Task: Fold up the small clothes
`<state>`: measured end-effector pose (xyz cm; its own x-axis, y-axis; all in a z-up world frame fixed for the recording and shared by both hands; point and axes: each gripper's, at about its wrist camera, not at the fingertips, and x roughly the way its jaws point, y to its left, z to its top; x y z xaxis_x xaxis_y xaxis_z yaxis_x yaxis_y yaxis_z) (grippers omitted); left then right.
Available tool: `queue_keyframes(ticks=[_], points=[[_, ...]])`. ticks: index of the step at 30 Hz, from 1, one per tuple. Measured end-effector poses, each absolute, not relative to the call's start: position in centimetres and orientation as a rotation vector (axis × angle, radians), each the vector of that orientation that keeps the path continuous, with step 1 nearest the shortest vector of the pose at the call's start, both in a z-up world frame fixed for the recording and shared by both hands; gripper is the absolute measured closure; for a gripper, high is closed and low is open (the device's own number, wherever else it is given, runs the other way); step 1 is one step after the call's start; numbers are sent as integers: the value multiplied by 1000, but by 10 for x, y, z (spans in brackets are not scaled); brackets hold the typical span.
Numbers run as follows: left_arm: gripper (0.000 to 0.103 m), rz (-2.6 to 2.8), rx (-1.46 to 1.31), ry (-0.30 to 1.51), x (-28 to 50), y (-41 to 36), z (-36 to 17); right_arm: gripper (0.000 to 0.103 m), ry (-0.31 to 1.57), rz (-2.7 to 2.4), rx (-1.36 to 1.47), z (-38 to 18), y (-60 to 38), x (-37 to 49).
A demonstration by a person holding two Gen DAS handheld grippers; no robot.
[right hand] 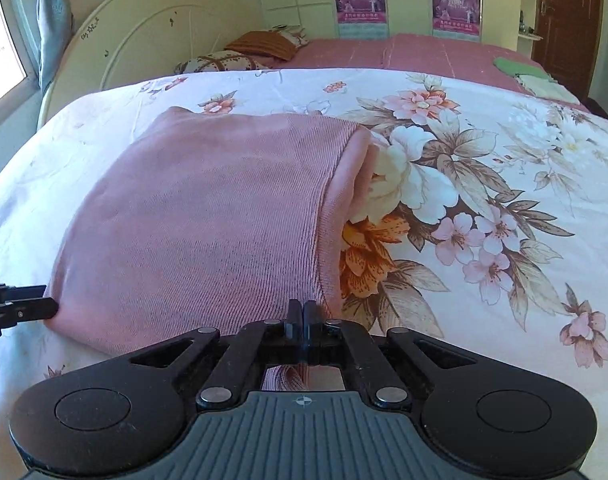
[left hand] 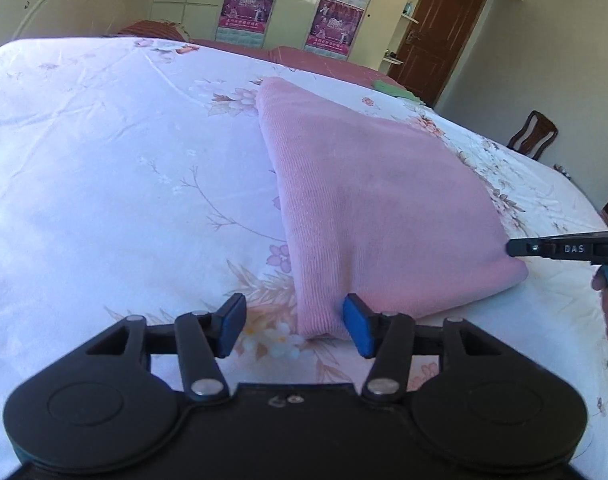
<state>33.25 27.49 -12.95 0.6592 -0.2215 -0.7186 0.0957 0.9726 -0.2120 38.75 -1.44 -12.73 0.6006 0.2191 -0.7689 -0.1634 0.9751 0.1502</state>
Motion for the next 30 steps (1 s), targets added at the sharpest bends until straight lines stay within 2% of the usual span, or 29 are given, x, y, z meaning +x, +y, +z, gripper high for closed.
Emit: queue_keyframes(ticks=[2,3,4,5,6,22,30], points=[[8,-55,-101,777,315,273,-119,103,891,148,37,-119,-14,373],[6,-24,-96,746,304,273,-114,93,880,108,26,-115,-15,363],[5,-7,-107,729,294,272,-110,76,860,75,19,-112,-17,349],[0,11,-119,721,285,270,-106,21,829,58,21,-109,-19,335],[1,30,-126,709,275,268,-100,1,771,45,26,-104,-21,317],[0,-54,-27,541,97,164,-4,0,603,94,45,-14,-1,92],[0,-58,-30,481,16,142,22,0,510,91,20,24,10,1]])
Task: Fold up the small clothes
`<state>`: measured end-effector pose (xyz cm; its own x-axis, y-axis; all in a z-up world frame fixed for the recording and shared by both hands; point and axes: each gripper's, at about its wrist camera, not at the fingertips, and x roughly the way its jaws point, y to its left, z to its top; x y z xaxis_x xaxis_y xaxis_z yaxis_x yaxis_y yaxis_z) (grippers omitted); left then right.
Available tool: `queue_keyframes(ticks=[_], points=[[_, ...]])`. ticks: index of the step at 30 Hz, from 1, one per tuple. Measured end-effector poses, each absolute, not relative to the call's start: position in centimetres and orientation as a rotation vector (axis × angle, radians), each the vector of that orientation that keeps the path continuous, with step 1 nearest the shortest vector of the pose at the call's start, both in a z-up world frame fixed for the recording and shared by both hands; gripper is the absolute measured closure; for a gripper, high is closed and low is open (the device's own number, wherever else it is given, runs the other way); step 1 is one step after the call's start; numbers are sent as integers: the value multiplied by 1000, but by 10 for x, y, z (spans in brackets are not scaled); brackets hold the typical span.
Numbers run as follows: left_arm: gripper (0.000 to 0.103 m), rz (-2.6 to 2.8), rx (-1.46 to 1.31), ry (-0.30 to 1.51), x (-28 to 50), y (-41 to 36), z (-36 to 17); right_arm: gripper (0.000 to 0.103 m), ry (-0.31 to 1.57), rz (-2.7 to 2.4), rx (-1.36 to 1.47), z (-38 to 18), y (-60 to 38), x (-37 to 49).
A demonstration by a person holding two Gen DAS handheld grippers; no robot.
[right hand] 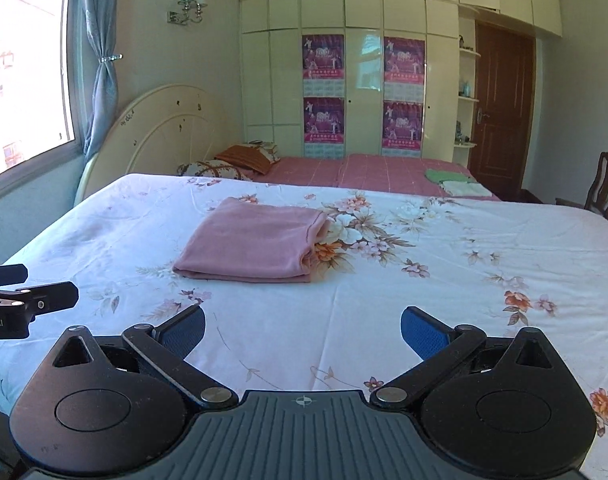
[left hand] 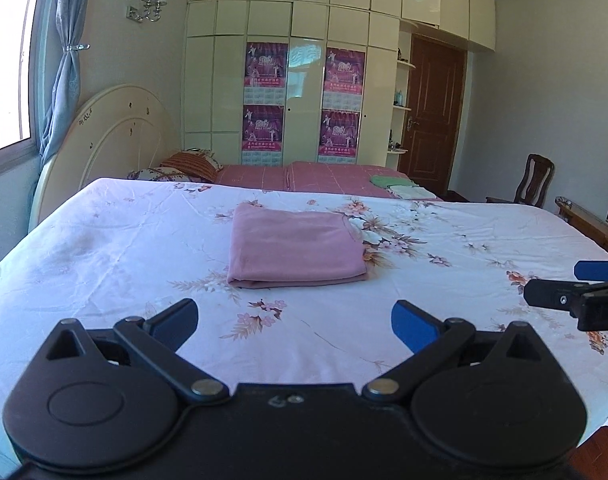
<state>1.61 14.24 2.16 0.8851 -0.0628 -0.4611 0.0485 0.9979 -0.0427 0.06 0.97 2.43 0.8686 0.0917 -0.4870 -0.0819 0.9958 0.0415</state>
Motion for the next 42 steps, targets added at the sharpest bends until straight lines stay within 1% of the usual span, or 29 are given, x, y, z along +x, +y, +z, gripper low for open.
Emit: queue_keyframes(ticks=[6,13,21,42], points=[[0,-51,-44,451,-17,137,31,0,481,104,15,34,17,-34],[0,-54,-37,412,-26,129,45,0,430,99,15,53,11,-56],[0,-64,-11,385,-30,121,51,0,406,85,51,58,-2,-60],[0,-51,-2,366,-32,123,57,0,391,122,34,65,2,-60]])
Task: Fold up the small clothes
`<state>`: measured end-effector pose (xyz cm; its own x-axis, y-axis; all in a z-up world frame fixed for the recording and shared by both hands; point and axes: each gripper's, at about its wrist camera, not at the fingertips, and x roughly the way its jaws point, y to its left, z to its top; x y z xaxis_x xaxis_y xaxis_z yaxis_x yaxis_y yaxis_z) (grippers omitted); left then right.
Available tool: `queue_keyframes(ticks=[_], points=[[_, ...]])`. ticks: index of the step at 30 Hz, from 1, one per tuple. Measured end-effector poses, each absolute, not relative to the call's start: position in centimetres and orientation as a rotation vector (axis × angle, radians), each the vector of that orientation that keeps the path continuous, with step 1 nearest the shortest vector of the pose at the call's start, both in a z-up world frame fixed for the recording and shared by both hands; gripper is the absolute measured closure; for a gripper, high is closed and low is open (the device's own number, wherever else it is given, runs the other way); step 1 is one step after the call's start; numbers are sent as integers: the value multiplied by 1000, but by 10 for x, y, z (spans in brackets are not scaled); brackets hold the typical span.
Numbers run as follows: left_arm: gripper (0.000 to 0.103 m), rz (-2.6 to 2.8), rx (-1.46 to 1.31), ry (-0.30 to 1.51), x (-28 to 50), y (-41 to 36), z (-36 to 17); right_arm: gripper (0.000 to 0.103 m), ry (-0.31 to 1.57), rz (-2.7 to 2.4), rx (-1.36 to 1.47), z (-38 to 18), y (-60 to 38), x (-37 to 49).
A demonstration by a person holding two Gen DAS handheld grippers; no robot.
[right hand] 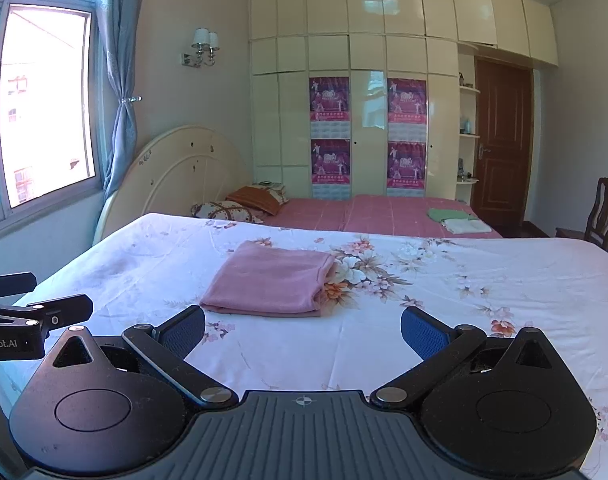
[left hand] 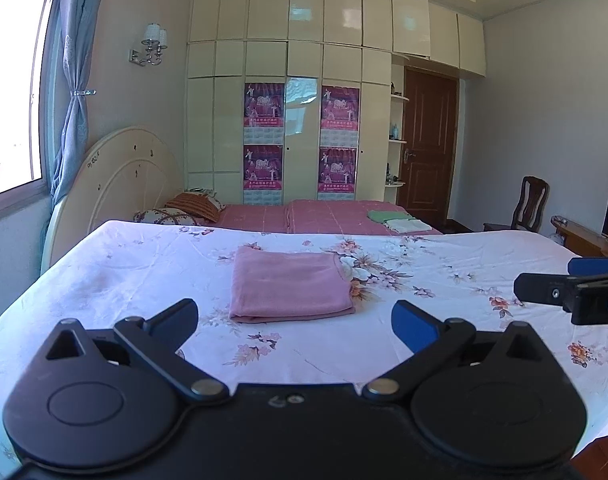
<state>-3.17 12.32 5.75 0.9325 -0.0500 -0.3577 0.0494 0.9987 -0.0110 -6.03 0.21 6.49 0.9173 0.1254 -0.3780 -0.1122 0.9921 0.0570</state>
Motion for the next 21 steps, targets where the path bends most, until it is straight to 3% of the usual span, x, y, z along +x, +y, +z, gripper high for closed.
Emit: queue_keyframes(ticks=[21], points=[[1,-35,10,363,-27,118,58,0,386,132,27,67,1,-55]])
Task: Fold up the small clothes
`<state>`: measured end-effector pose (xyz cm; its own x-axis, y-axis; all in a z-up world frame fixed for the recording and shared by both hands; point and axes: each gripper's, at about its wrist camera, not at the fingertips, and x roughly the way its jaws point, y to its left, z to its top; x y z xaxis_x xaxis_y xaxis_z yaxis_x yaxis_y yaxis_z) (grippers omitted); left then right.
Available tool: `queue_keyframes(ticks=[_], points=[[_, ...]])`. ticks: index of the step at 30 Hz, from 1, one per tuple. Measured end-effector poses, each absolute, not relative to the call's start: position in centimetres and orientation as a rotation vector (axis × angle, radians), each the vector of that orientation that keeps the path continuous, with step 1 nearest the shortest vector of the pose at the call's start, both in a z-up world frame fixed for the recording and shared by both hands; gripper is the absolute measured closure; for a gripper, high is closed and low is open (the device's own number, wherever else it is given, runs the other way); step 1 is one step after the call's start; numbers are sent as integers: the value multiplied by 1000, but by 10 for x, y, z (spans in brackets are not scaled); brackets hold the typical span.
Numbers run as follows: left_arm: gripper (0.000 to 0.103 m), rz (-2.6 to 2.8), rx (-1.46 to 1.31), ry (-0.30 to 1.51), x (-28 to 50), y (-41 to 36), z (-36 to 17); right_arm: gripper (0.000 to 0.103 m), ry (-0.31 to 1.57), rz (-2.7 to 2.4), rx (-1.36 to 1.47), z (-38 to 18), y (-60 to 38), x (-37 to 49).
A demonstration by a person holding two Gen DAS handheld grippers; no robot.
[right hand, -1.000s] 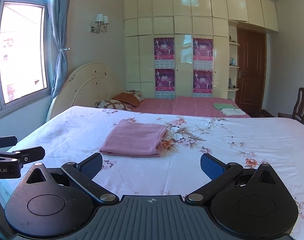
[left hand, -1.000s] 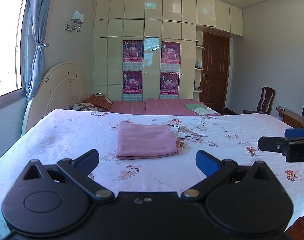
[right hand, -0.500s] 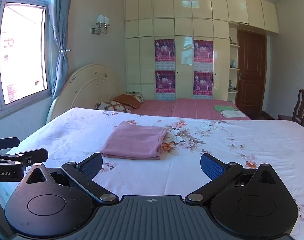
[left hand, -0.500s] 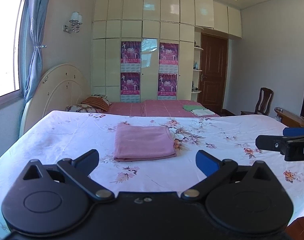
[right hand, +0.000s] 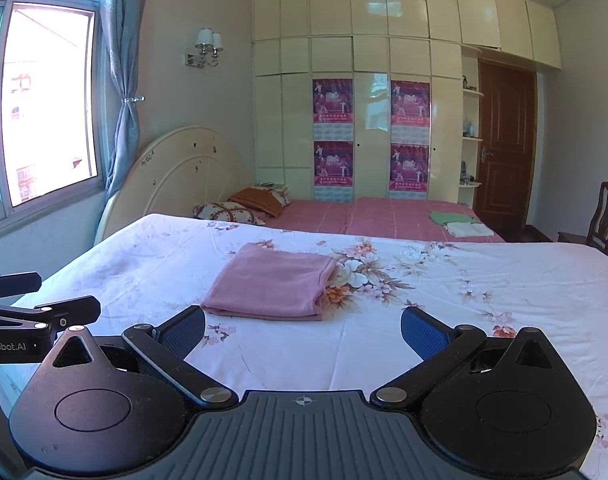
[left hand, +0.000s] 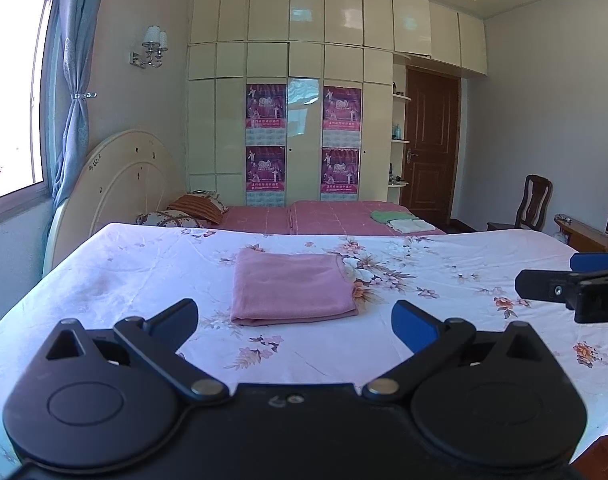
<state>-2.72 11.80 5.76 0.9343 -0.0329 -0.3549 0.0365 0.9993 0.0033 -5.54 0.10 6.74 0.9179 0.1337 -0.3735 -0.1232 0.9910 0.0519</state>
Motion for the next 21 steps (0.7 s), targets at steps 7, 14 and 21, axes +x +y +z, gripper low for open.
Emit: queue_keyframes(ticks=[7,14,21], points=[[1,-35,-9,375,-23,120,56,0,391,134,33,65,-2,-55],[1,-23,-23,378,-22,122,54,0,397,146,28,64,1,-52],[1,-17,-38,351,-23,127,54,0,398,157,25,63,2,-46]])
